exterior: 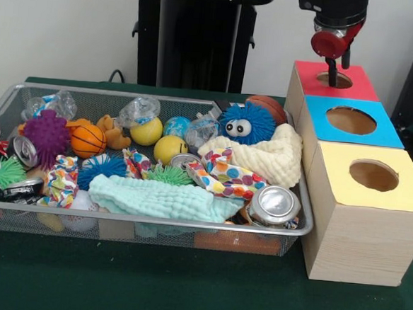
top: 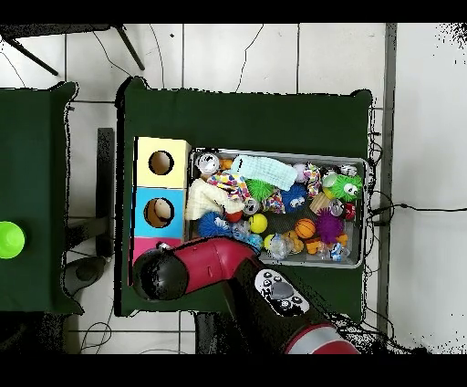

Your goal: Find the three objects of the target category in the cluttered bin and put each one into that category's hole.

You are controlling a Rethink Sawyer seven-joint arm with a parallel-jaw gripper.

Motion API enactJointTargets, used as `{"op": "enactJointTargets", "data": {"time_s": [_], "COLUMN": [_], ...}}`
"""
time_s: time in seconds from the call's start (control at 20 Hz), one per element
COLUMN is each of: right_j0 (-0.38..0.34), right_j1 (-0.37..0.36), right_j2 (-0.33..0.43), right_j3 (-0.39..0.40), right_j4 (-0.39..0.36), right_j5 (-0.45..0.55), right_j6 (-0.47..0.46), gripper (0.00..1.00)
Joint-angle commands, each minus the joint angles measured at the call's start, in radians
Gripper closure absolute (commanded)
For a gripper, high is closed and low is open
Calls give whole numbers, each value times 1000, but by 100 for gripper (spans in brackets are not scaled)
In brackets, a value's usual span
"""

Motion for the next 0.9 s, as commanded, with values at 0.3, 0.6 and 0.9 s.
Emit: {"op": "enactJointTargets", "data": {"time_s": [0.3,0.6,0.9], "right_j0": [-127,-137,-198], "right_j1": [-138,-192,-229], "right_j2": [17,-16,-20], "right_j3": [-4,10,-25], "right_j4": [81,116,92], "right_j5": [54,188,211], "right_j6": [155,139,73], "gripper": [0,0,0]}}
